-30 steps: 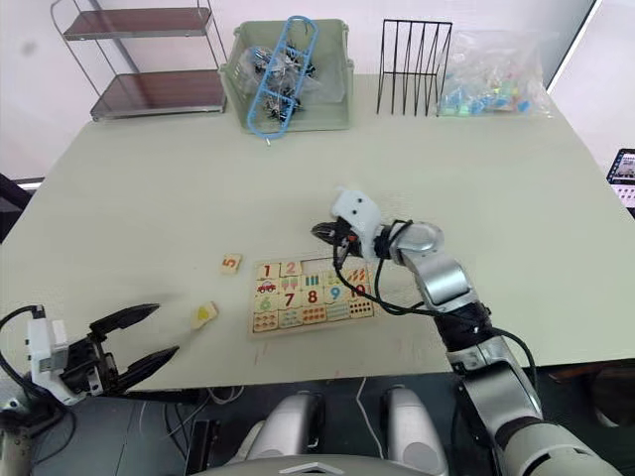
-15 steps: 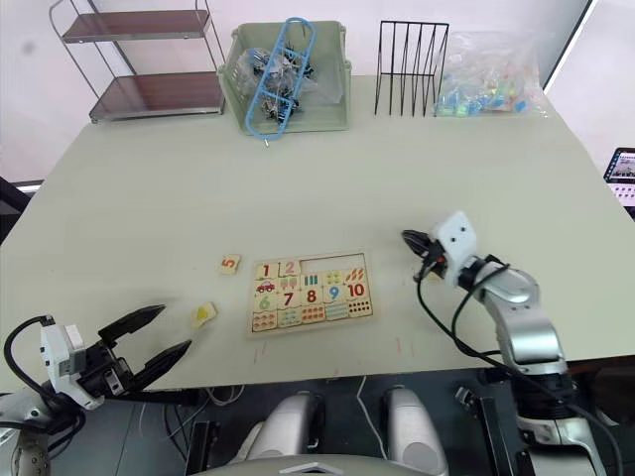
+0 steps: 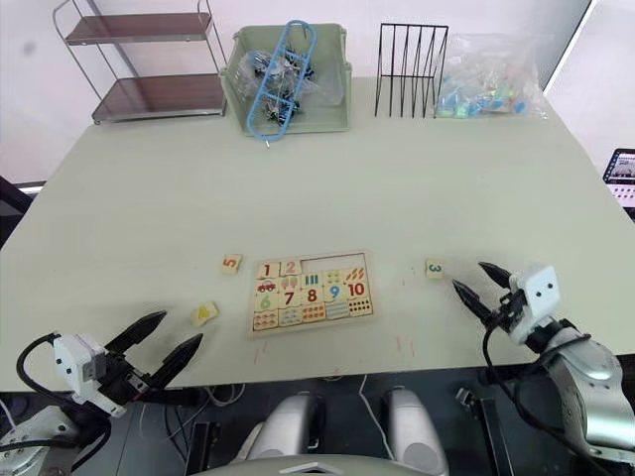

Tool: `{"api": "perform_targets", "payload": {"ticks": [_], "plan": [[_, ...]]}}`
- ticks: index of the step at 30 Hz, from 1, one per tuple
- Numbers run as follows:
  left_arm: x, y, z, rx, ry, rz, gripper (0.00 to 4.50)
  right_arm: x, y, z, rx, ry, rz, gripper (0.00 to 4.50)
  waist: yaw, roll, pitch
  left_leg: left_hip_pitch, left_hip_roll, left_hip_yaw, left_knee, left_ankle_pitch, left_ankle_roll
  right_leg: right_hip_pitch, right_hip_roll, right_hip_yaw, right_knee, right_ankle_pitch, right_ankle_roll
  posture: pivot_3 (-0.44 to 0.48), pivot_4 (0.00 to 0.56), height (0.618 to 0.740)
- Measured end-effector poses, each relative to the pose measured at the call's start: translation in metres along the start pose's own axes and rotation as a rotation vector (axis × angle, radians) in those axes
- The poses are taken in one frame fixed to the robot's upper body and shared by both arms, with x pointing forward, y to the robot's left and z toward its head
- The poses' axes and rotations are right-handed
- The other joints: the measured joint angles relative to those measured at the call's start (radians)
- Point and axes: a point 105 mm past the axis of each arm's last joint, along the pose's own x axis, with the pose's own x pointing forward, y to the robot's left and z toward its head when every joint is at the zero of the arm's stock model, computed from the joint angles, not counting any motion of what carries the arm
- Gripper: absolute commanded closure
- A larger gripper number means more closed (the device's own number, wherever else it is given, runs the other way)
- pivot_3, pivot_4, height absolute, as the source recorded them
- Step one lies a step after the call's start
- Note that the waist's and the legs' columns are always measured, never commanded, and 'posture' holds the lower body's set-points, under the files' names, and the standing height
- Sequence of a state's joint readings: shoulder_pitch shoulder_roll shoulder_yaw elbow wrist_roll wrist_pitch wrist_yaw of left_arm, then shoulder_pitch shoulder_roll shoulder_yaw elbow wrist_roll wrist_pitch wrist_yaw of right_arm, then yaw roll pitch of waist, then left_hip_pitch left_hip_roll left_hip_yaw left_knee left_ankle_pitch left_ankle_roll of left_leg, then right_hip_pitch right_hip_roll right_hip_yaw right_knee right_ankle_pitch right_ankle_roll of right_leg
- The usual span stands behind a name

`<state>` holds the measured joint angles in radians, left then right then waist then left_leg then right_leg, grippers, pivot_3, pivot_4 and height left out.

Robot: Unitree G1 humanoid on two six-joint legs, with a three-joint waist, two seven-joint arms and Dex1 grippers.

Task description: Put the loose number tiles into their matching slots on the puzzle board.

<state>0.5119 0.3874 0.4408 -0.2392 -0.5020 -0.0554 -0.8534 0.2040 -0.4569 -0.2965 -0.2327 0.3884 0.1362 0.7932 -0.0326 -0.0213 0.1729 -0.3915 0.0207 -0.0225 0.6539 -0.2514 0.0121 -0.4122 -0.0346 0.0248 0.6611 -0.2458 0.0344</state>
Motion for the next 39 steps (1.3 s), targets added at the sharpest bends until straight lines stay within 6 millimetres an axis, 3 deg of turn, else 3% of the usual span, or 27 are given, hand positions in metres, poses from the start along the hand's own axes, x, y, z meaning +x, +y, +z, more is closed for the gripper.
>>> {"api": "perform_targets", "payload": {"ticks": [4, 9, 16, 39], "plan": [[0.006, -0.008, -0.002, -0.006, -0.012, 0.073, 0.0, -0.011, 0.002, -0.001, 0.013, -0.027, 0.0, 0.06, 0.001, 0.0, 0.0, 0.0, 0.0, 0.0, 0.0, 0.0, 0.0, 0.0, 0.0, 0.0, 0.0, 0.0, 0.0, 0.0, 0.15, 0.739], [0.006, -0.003, -0.004, 0.016, 0.01, 0.149, 0.0, -0.017, 0.007, -0.004, 0.048, -0.062, -0.024, 0.06, 0.0, 0.0, 0.0, 0.0, 0.0, 0.0, 0.0, 0.0, 0.0, 0.0, 0.001, 0.001, 0.0, 0.0, 0.0, 0.0, 0.15, 0.739], [0.005, -0.001, -0.006, 0.031, 0.028, 0.17, 0.0, -0.015, 0.024, 0.0, 0.066, -0.106, -0.02, 0.06, 0.001, 0.0, 0.0, 0.0, 0.0, 0.001, 0.0, 0.0, 0.0, 0.0, 0.001, 0.001, 0.0, 0.0, 0.0, 0.0, 0.15, 0.739], [0.007, 0.002, -0.008, 0.064, 0.058, 0.145, 0.0, -0.012, 0.043, -0.009, 0.069, -0.118, -0.024, 0.06, 0.006, -0.001, -0.001, 0.001, 0.001, 0.009, 0.0, 0.0, 0.0, 0.0, 0.001, 0.002, 0.0, 0.0, 0.0, 0.0, 0.15, 0.739]]}}
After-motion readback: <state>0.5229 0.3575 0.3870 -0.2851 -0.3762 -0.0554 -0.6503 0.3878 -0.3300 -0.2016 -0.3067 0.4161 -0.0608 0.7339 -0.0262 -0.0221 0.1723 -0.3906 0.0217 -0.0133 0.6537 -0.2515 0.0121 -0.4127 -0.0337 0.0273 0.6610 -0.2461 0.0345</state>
